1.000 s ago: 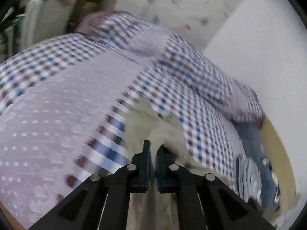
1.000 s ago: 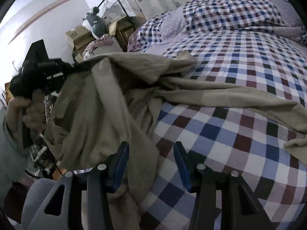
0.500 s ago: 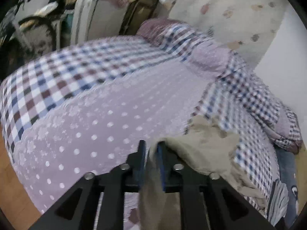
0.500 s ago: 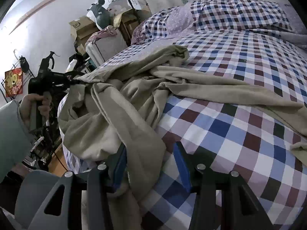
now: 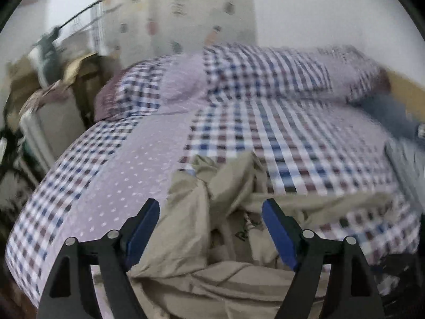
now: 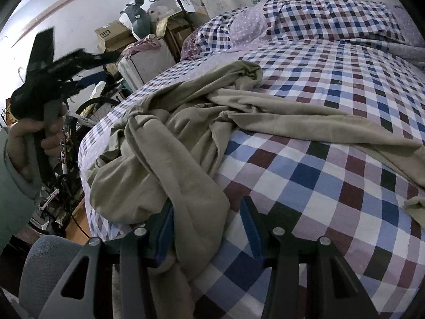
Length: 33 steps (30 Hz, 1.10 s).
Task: Fold clothes
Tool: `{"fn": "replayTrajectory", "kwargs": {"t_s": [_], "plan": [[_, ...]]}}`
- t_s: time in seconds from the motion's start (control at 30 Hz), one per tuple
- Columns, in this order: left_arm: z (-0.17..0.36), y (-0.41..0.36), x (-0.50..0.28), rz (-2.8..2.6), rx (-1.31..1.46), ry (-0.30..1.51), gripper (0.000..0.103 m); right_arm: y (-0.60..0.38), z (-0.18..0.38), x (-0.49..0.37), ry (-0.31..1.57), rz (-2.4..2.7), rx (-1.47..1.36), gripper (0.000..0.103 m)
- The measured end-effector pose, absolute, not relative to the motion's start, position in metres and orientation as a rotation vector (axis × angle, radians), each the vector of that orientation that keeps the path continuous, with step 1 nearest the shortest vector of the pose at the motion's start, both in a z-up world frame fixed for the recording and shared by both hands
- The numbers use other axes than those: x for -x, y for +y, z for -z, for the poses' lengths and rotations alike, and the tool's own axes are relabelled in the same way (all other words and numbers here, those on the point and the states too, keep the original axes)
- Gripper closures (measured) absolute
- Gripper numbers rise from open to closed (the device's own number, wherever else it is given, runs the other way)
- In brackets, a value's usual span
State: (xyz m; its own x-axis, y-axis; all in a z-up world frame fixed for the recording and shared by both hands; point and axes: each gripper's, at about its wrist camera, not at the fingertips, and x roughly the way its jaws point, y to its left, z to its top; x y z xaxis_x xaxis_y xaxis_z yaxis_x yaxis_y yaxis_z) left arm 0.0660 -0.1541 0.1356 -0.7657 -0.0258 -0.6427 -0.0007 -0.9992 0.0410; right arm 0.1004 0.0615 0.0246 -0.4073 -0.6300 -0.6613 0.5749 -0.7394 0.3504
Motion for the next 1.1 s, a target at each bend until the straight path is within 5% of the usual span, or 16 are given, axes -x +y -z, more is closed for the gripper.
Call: {"fn": "replayTrajectory", "kwargs": {"t_s": [0.17,0.43,0.47,0.57,0.7,0.93,1.1], "plan": [[-0.108,-0.104,-0.029,2.892,-1.178,-0.378,0.021,0.062,-0.025,-0.101,-0.089,2.160,-1.056,0.051],[-0.059,-0.083,0.041,2.701,-1.321,-0.581,0.052,0.062,-0.023,-0.098,-0.095,2.149,-1.059,0.051],[-0.054,-0.085,0.049,2.673,-1.336,-0.577,0.058,0.062,-0.023,-0.098,-0.091,2.139,-1.061,0.051],[-0.046,-0.093,0.060,2.624,-1.374,-0.547,0.099,0.061,-0.023,-0.096,-0.090,2.137,-1.062,0.051],[-0.078,-0.110,0.051,2.716,-1.272,-0.377,0.102,0.060,-0.022,-0.094,-0.087,2.136,-1.067,0.051],[-0.190,-0.227,0.010,2.825,-0.963,0.383,0.102,0.059,-0.020,-0.094,-0.088,2.137,-1.069,0.051],[-0.240,-0.327,-0.032,2.745,-0.704,0.672,0.102,0.058,-0.019,-0.095,-0.085,2.140,-1.069,0.050]]}}
